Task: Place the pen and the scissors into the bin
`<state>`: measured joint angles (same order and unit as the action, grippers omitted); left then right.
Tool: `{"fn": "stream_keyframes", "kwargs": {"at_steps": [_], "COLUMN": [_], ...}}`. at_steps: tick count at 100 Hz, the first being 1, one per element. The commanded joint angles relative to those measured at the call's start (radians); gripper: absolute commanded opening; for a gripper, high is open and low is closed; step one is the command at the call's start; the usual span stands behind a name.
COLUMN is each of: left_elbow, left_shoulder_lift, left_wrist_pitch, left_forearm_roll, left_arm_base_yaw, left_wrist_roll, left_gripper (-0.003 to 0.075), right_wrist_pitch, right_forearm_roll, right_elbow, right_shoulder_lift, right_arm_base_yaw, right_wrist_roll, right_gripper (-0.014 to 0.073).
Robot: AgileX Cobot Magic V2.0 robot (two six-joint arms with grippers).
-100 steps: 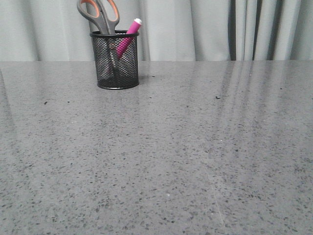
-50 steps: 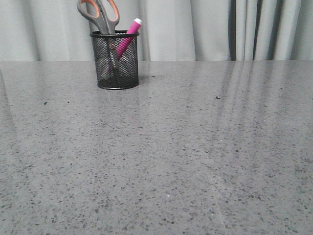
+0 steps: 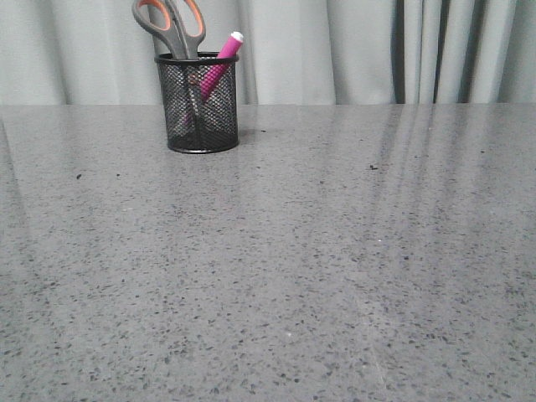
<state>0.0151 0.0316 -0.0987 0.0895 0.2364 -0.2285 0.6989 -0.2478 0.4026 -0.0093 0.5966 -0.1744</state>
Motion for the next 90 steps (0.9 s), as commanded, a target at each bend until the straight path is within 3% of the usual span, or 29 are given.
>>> {"fn": "stream_keyframes", "kwargs": {"at_steps": [1,21,90], "left_elbow": [-0.047,-0.061,-0.061], "left_shoulder_lift": [0.001,-0.062,-0.068], "left_wrist_pitch": [0.130,-0.191,-0.188], "left_forearm_roll": [0.087,0.028,0.035], "left_arm_base_yaw": [-0.056,-0.086,-0.101], "left_wrist_roll": [-0.002,-0.006,-0.006], "left_gripper": [-0.0019,-0.0019,-0.0019], "right_wrist_pitch": [-0.071,-0.071,-0.069], "right_forearm_roll": [-0.015,-0.015,-0.015], "right_elbow": [0.022,0.022,0.022], "right_shoulder_lift": [0.026,0.026,0.026], "right_arm_base_yaw": [-0.002,-0.002,-0.002], "right_wrist_roll": [0.008,0.008,0.008], "right_gripper": [-0.0070,-0.0070,-0.0070]}}
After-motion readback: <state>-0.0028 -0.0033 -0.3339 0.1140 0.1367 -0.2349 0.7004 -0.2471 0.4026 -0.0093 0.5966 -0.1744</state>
